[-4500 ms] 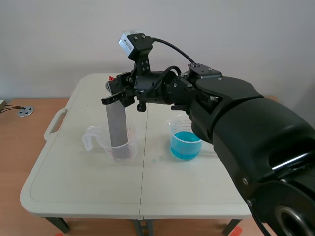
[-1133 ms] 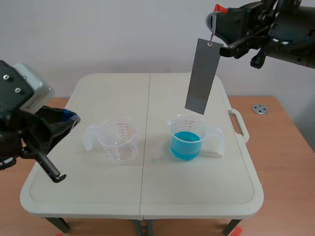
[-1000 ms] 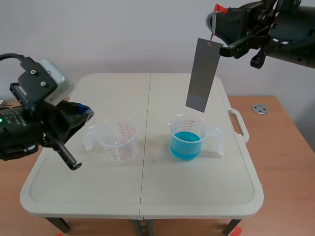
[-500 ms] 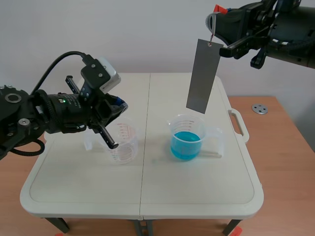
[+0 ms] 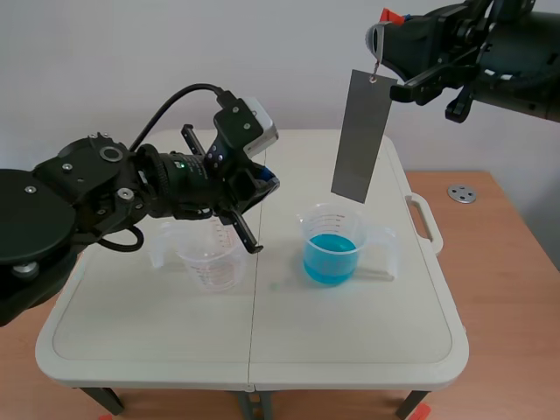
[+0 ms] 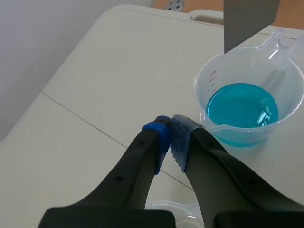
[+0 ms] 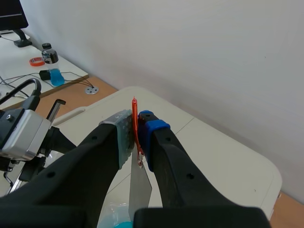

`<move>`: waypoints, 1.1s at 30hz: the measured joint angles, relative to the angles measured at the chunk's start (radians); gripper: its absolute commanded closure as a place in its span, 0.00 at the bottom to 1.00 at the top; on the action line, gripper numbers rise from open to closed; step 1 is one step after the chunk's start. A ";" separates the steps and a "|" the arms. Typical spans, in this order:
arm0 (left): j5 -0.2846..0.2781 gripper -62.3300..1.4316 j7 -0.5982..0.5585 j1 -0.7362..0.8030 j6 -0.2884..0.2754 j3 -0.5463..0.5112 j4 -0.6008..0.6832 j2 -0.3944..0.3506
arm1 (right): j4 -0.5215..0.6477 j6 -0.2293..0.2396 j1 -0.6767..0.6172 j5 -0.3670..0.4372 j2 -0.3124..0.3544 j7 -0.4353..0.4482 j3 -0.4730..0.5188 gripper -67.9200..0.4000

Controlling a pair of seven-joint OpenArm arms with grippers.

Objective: Hold the metal plate by the orange handle, dip it into the blue solution, take it out and point at it, then put the plate back in the beaker on the left.
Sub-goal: 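Point at the plate with the left hand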

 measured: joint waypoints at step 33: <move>0.049 0.96 -0.013 -0.014 -0.022 0.046 -0.010 0.065 | 0.000 0.000 0.000 0.000 0.000 0.000 0.000 0.98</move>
